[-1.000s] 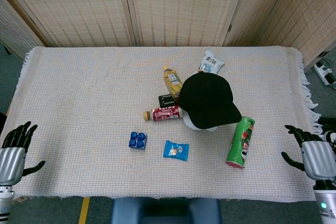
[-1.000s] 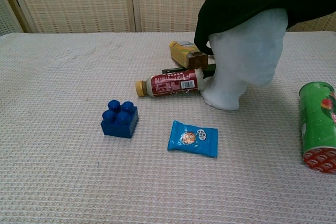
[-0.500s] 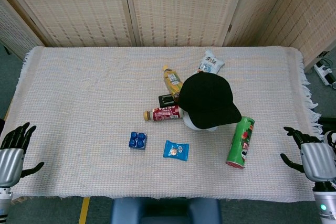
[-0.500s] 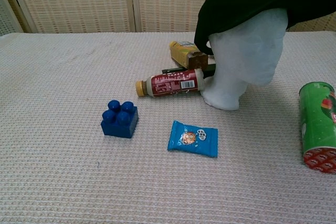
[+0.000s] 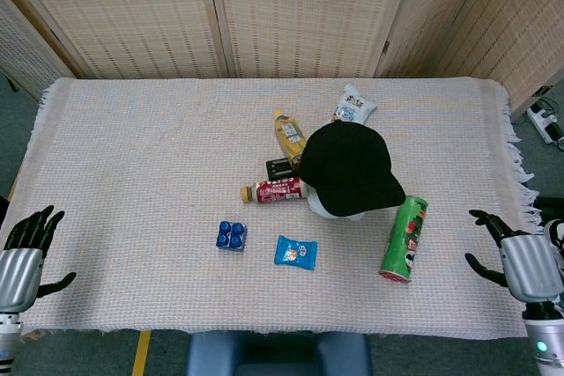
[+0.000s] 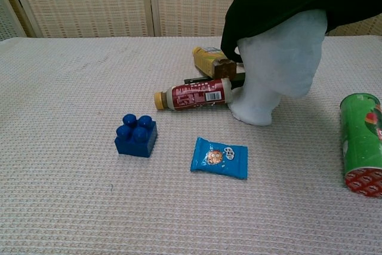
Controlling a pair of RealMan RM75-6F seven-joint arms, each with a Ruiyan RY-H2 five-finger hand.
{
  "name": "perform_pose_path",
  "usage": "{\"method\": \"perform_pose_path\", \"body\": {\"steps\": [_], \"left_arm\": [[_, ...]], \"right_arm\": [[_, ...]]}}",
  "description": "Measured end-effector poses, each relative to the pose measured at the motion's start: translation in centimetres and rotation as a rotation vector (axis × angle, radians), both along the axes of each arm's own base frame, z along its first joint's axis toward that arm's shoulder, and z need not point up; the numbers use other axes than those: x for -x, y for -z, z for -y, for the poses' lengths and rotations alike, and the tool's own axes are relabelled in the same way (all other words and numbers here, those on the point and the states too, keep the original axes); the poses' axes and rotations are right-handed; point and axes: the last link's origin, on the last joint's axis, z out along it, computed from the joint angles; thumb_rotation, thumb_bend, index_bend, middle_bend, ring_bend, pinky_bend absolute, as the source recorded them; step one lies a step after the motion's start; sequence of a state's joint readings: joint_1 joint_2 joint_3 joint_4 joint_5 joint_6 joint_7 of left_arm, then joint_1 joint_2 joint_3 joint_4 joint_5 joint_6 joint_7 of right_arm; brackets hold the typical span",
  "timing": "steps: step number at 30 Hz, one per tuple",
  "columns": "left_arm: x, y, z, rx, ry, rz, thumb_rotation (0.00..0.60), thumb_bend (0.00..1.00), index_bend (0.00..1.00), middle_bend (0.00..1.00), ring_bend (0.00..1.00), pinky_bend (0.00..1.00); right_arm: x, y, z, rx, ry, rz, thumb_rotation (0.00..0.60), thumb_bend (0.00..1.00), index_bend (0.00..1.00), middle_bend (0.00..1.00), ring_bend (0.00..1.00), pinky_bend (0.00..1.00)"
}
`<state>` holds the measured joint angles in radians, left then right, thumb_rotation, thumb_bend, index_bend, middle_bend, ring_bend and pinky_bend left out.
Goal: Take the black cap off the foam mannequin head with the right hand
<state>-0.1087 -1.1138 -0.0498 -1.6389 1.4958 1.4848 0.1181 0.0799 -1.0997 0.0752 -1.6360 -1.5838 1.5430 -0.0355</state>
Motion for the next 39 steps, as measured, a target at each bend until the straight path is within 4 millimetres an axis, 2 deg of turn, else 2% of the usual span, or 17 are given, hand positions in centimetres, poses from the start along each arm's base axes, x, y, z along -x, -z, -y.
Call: {"method": "perform_pose_path", "body": {"steps": [9,21,27,30,39], "left_arm": [[0.1,-0.2,0.2,-0.001,-0.003,0.004,0.6,0.1,0.06,0.06,0.08,0.14],[0.3,-0.5,0.3,-0.002,-0.019,0.008,0.6,0.11,0.06,0.06,0.08,0.14],[0.6,-0.5,0.4,0.0,-0.023,0.014,0.6,0.1,0.06,0.06,0.08,0.14],[0.8,-0.5,0.5,0.003,-0.033,0.017,0.6,0.1,0.06,0.06,0.08,0.14],[1.3,-0.8,0.7,0.006,-0.057,0.024,0.6,0.1,0.06,0.06,0.08,0.14]], "right_arm": [[-3.8,-0.6,3.3,0.0,-0.143,0.009,0.6,0.17,0.15,0.27,0.81,0.87],[-9.8,1.8,7.0,-0.074,-0.338,0.03,0.6,0.17,0.16,0.29,0.82,0.88],[-12.1,3.6,8.2,-0.105,-0.403,0.032,0.6,0.18,0.23,0.33,0.84,0.88],[-13.0,4.5,8.8,-0.108,-0.424,0.037,0.6,0.21,0.29,0.37,0.86,0.91],[-13.6,6.0,10.8,-0.076,-0.432,0.032,0.6,0.32,0.48,0.49,0.9,0.97]]}}
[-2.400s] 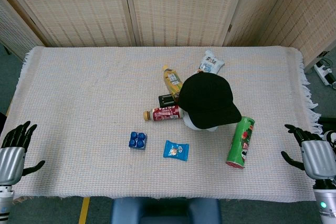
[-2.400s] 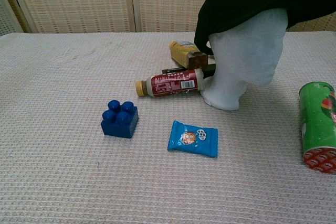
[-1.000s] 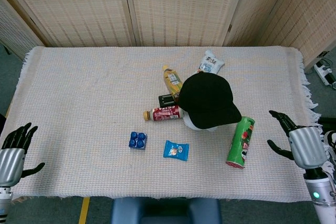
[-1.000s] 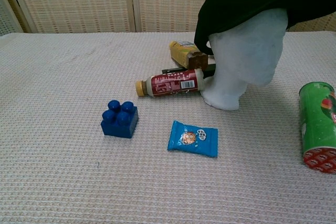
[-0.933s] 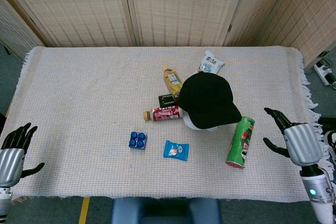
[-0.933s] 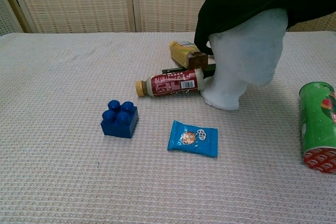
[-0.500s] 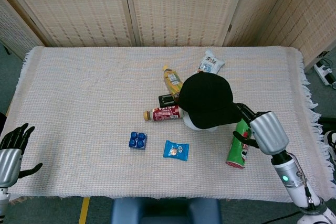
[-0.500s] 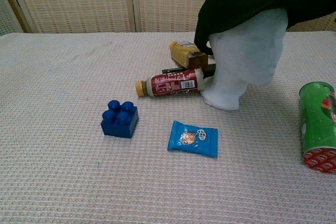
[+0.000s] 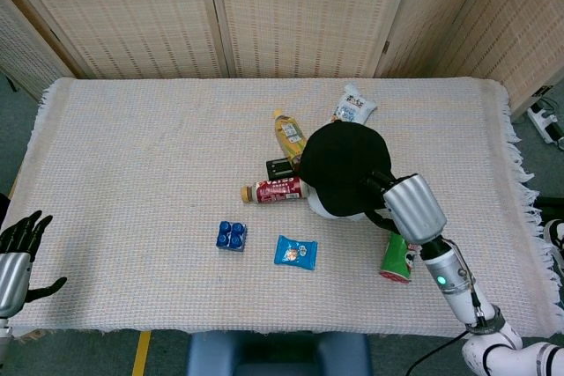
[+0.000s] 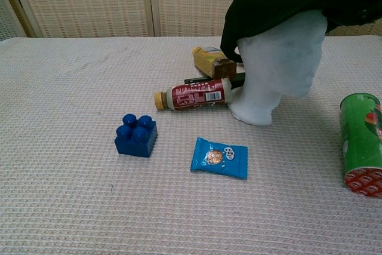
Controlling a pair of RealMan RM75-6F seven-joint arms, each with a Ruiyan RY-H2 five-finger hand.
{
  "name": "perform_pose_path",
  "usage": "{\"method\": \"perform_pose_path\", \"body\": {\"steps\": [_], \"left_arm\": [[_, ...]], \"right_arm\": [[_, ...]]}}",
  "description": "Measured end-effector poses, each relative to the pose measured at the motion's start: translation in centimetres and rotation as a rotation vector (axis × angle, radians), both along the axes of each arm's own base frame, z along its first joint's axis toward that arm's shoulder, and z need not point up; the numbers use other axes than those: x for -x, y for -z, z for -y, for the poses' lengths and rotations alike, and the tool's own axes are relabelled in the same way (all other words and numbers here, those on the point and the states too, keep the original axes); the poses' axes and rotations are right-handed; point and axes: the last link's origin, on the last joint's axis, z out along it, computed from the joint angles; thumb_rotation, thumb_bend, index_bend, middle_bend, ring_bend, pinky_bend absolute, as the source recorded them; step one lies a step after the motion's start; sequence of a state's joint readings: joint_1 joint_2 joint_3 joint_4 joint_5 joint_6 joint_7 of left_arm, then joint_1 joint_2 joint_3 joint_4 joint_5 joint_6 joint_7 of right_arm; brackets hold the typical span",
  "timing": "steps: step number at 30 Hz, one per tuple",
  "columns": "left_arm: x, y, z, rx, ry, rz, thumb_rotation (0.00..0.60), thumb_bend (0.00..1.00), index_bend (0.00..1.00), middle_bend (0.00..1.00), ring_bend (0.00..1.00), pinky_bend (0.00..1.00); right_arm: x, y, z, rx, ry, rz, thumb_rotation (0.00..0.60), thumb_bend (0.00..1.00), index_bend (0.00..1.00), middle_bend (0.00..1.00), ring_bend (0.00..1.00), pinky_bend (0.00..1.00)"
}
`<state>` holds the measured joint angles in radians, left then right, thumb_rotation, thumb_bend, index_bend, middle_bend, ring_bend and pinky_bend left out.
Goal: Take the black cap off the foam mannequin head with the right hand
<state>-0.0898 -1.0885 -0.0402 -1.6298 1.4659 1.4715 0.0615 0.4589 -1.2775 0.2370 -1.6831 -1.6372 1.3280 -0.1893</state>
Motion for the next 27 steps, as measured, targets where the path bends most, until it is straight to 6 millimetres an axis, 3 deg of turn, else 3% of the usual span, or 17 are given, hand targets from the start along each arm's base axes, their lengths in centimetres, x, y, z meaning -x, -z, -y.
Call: {"method": "perform_pose_path", "body": {"steps": [12,27], "left_arm": [[0.0,0.1,0.0,0.01,-0.006,0.001,0.6,0.1,0.06,0.06,0.08,0.14],[-0.1,0.4,-0.2,0.018,-0.004,-0.001,0.6,0.1,0.06,0.06,0.08,0.14]], "right_arm": [[-0.2,0.9,1.8,0.05,-0.02,0.04,0.6,0.5,0.77,0.69,0.96,1.0],[-0.7,-1.1,3.9,0.233,-0.055,0.003,0.6,0.52,0.8,0.71,0.98,1.0]]}}
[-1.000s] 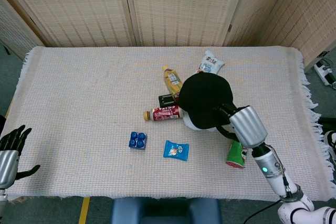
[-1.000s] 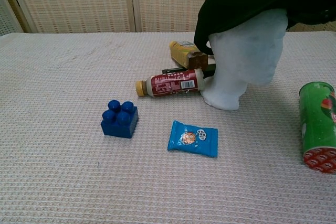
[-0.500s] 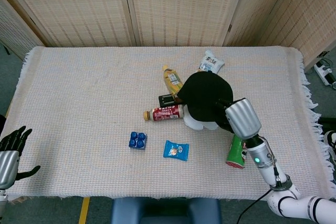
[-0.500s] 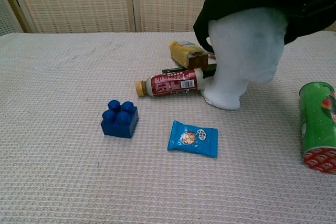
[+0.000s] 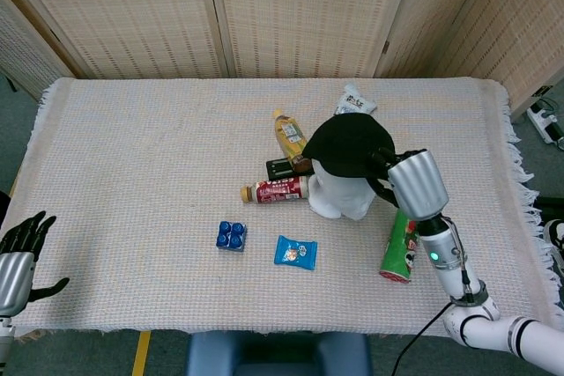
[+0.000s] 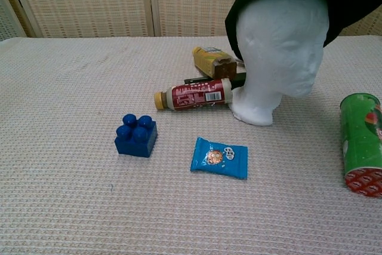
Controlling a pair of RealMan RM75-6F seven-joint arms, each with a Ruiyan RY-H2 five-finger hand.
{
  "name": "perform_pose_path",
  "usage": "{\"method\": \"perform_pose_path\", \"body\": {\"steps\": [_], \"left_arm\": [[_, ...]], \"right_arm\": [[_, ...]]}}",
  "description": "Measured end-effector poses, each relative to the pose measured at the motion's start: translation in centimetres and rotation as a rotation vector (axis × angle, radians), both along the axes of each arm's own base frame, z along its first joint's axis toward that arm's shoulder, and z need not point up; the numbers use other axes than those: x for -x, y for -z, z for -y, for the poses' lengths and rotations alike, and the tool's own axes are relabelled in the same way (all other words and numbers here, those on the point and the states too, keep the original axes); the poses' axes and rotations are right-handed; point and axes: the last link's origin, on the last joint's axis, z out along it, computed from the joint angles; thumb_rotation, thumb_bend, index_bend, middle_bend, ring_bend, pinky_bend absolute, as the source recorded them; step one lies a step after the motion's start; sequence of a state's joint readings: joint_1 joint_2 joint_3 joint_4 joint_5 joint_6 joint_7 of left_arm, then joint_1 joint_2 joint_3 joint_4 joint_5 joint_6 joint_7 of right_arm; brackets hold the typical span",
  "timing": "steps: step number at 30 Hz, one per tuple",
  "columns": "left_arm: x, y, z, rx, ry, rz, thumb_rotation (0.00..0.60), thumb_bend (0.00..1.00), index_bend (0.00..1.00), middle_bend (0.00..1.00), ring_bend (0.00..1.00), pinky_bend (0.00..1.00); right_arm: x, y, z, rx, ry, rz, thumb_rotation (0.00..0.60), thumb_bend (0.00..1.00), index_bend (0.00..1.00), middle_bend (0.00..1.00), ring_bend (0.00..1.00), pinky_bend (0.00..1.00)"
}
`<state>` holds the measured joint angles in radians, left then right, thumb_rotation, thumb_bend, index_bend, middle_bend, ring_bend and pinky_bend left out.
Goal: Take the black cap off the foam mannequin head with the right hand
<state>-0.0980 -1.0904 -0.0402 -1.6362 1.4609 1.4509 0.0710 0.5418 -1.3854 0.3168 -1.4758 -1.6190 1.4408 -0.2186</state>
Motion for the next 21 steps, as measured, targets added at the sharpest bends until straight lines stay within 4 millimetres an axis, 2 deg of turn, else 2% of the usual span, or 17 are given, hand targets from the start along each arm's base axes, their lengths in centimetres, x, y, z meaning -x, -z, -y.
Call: {"method": "perform_pose_path", "body": {"steps": [11,16,21], "left_arm": [[-0.1,0.4,-0.2,0.012,0.001,0.005,0.6,0.1,0.07,0.05,0.08,0.14],[-0.2,0.6,-0.3,0.018,-0.001,0.0,0.6,0.1,0.06,0.05,0.07,0.14],[-0.5,0.9,-0.4,0.028,0.005,0.0,0.6,0.1,0.06,0.05,0.07,0.14]], "right_arm": [[1.1,-3.6,3.1,0.118,0.074,-0.085,0.6,0.52,0.8,0.71,0.98,1.0],[3.2,-4.7,3.8,0.112,0.137,-0.15,0.6,0.52,0.8,0.71,0.98,1.0],[5.9,-4.6,3.8,0.045,0.207,-0.167,0.6,0.52,0.8,0.71,0.98,1.0]]}}
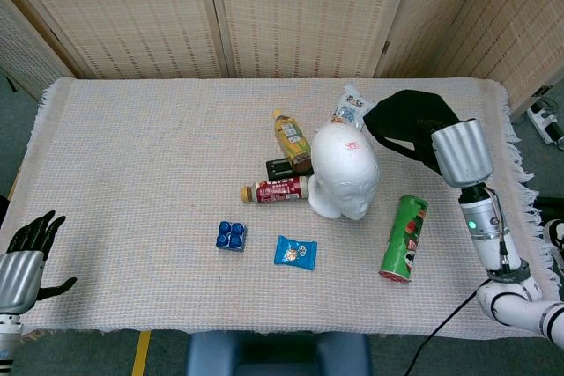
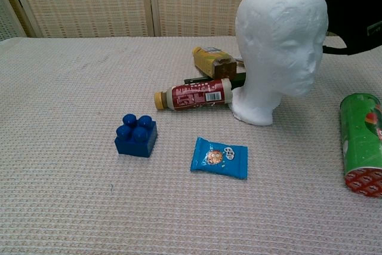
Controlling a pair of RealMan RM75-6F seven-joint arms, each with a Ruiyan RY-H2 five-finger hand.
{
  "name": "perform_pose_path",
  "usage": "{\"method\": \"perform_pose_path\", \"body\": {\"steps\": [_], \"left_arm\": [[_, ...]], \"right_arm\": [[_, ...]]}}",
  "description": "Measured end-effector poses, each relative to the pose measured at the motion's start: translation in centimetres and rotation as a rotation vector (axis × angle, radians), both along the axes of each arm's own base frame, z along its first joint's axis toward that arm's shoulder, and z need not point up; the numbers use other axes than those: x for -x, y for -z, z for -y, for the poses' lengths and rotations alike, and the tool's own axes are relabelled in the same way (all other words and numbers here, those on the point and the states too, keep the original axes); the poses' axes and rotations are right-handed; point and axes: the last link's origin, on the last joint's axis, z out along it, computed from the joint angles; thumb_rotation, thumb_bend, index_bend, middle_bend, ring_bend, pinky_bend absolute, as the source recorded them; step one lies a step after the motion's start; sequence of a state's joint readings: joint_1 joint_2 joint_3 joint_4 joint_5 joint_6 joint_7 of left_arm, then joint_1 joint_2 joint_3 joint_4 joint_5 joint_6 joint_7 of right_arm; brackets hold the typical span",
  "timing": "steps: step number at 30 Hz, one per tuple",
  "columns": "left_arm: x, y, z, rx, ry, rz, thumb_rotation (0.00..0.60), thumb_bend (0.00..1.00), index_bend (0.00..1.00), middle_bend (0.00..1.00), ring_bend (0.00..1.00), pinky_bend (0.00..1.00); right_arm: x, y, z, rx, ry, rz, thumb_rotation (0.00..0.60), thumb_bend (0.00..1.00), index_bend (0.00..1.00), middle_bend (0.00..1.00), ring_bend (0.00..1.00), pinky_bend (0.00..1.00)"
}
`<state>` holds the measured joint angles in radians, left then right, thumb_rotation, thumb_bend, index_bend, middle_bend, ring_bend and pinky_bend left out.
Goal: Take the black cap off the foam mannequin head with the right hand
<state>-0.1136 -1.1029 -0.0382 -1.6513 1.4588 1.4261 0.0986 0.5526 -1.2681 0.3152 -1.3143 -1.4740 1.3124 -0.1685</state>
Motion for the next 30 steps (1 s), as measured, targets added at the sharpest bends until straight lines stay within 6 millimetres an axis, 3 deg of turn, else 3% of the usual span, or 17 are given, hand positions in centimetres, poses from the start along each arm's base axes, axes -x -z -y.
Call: {"method": "perform_pose_path", "body": {"steps": [8,15,18,20,22,24,26,30], "left_arm": [[-0.4,0.2,0.0,0.004,0.01,-0.003,0.6,0.1,0.06,0.05,0.07,0.14],[-0.5,0.2,0.4,0.008,-0.001,-0.011,0.6,0.11,0.06,0.04,0.07,0.14],[-0.5,0.2,0.5,0.009,-0.004,-0.012,0.6,0.1,0.06,0.04,0.07,0.14],[-0.4,0.2,0.5,0.008,-0.009,-0.013,0.6,0.1,0.06,0.04,0.07,0.14],[-0.3,0.2,0.6,0.01,-0.013,-0.014,0.6,0.1,0.06,0.04,0.07,0.14],[-0.4,0.2,0.5,0.011,-0.011,-0.015,0.6,0.1,0.06,0.04,0.07,0.14],[-0.4,0.3,0.5,0.012,-0.009,-0.013,0.6,0.1,0.06,0.04,0.07,0.14],[-0.3,0.3,0.5,0.016,-0.01,-0.013,0.6,0.1,0.06,0.04,0.07,0.14]], "right_arm": [[2.4,1.4,0.0,-0.098,0.057,0.002,0.6,0.52,0.8,0.71,0.98,1.0],[4.3,5.2,1.0,-0.201,0.093,-0.018,0.6,0.52,0.77,0.71,0.95,1.0],[5.0,6.8,1.4,-0.238,0.115,-0.043,0.6,0.47,0.66,0.66,0.84,1.0],[5.4,7.4,1.5,-0.259,0.137,-0.06,0.6,0.34,0.49,0.57,0.69,0.98],[5.9,8.0,1.6,-0.282,0.173,-0.078,0.6,0.14,0.22,0.4,0.49,0.83],[6.4,8.4,1.6,-0.307,0.218,-0.09,0.593,0.02,0.04,0.24,0.29,0.58],[6.7,8.6,1.5,-0.33,0.256,-0.09,0.552,0.0,0.0,0.11,0.15,0.4],[6.7,8.4,0.7,-0.362,0.301,-0.084,0.497,0.0,0.0,0.03,0.07,0.32]]}}
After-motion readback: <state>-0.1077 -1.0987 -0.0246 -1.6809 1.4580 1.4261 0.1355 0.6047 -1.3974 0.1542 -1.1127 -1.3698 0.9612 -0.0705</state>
